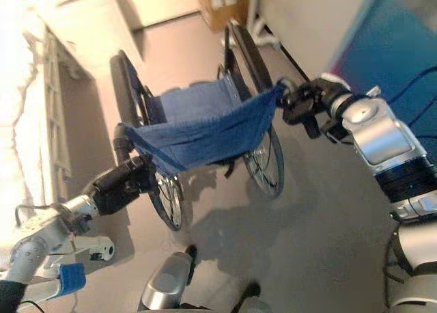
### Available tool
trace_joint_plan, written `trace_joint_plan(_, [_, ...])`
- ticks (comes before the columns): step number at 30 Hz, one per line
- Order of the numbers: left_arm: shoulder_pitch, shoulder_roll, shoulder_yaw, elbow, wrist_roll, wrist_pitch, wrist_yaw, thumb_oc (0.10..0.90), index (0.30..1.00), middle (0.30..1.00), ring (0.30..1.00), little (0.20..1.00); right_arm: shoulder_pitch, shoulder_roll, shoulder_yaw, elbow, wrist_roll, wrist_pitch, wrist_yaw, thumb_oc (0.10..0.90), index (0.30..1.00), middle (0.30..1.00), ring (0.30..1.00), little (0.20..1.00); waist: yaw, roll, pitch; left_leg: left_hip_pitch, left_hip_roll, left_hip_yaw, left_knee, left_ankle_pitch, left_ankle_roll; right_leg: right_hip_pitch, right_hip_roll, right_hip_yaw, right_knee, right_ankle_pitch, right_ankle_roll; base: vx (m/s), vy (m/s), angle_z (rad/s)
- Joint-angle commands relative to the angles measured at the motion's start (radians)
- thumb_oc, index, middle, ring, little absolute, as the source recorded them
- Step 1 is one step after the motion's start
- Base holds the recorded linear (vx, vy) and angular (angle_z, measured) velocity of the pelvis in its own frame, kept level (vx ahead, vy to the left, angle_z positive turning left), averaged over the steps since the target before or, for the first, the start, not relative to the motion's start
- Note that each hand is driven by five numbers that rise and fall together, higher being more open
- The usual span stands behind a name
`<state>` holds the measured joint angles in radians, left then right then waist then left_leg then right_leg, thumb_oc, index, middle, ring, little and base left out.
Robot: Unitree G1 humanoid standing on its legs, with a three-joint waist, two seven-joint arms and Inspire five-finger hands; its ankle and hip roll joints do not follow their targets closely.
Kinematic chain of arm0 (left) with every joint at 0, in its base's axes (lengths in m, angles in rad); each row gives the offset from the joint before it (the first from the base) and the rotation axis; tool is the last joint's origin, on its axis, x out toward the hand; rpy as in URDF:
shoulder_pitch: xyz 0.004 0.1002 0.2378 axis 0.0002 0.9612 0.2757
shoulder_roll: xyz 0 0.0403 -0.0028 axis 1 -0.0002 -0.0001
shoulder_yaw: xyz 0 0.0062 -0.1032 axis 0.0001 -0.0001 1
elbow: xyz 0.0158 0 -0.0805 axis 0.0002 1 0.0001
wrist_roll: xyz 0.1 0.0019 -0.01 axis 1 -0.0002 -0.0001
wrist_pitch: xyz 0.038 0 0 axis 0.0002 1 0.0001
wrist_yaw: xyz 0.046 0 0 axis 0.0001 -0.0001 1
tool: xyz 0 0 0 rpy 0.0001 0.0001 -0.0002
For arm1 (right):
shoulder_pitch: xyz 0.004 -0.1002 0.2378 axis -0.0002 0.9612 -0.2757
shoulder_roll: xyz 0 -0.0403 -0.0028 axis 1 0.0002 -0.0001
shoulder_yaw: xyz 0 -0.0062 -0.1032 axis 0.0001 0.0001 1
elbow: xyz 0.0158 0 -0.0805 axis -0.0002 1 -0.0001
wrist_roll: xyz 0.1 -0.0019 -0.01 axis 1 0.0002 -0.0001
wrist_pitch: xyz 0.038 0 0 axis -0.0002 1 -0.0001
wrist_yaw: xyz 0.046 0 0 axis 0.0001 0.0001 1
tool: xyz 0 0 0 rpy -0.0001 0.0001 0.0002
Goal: Push the wheelchair next to the bed
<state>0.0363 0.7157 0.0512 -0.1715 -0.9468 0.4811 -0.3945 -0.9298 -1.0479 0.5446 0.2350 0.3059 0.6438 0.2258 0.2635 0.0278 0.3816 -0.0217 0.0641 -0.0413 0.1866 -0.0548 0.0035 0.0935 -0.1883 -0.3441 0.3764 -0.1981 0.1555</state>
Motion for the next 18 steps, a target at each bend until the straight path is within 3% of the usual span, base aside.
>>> trace_joint_plan(1, [-0.084,0.055,-0.145,-0.244,-0.085,-0.080,-0.088,0.400,0.300,0.300,0.300,0.300,-0.300,0.160,0.121,-0.250,0.043,-0.177,0.041,0.400,0.300,0.300,0.300,0.300,0.102,-0.154,-0.151,-0.014,0.012,-0.012,0.152,-0.055,-0.074,0.014,-0.071,0.058,-0.254,0.210,0.059,0.33,-0.434,0.72])
trace_joint_plan(4, [-0.045,0.017,-0.135,-0.264,-0.063,-0.073,-0.096,0.400,0.300,0.300,0.300,0.300,-0.341,0.152,0.160,-0.264,0.077,-0.157,0.035,0.400,0.300,0.300,0.300,0.300,0.108,-0.174,-0.172,-0.058,0.058,-0.042,0.216,0.027,-0.105,0.012,-0.009,0.057,-0.255,0.161,0.011,0.29,-0.380,0.67])
trace_joint_plan(7, [0.003,-0.033,-0.143,-0.267,-0.016,-0.087,-0.125,0.400,0.300,0.300,0.300,0.300,-0.352,0.172,0.186,-0.253,0.076,-0.157,0.030,0.400,0.300,0.300,0.300,0.300,0.113,-0.189,-0.181,-0.097,0.085,-0.039,0.302,0.101,-0.115,0.020,0.036,0.048,-0.280,0.147,-0.044,0.25,-0.337,0.48])
trace_joint_plan(12, [0.020,-0.076,-0.160,-0.252,-0.005,-0.111,-0.125,0.400,0.300,0.300,0.300,0.300,-0.314,0.192,0.165,-0.256,0.019,-0.158,0.068,0.400,0.300,0.300,0.300,0.300,0.084,-0.189,-0.185,-0.131,0.123,0.069,0.429,0.137,-0.119,0.031,0.086,-0.015,-0.296,0.129,-0.108,0.18,-0.244,0.30])
trace_joint_plan(13, [0.019,-0.081,-0.162,-0.252,-0.002,-0.110,-0.125,0.400,0.300,0.300,0.300,0.300,-0.307,0.195,0.160,-0.260,0.012,-0.156,0.072,0.400,0.300,0.300,0.300,0.300,0.084,-0.188,-0.185,-0.127,0.113,0.067,0.424,0.123,-0.115,0.030,0.087,-0.019,-0.297,0.130,-0.108,0.20,-0.143,0.37])
trace_joint_plan(14, [0.013,-0.095,-0.166,-0.251,0.003,-0.114,-0.112,0.400,0.300,0.300,0.300,0.300,-0.286,0.206,0.145,-0.268,-0.024,-0.157,0.094,0.400,0.300,0.300,0.300,0.300,0.086,-0.183,-0.186,-0.100,0.055,0.058,0.380,0.066,-0.093,0.021,0.080,-0.028,-0.294,0.136,-0.101,0.19,-0.075,0.33])
trace_joint_plan(18, [-0.021,-0.120,-0.202,-0.242,0.017,-0.107,-0.083,0.400,0.300,0.300,0.300,0.300,-0.262,0.236,0.132,-0.271,-0.089,-0.124,0.109,0.400,0.300,0.300,0.300,0.300,0.085,-0.150,-0.197,-0.002,-0.027,0.097,0.128,0.018,-0.073,0.023,0.096,-0.073,-0.288,0.136,-0.094,0.27,-0.028,0.39])
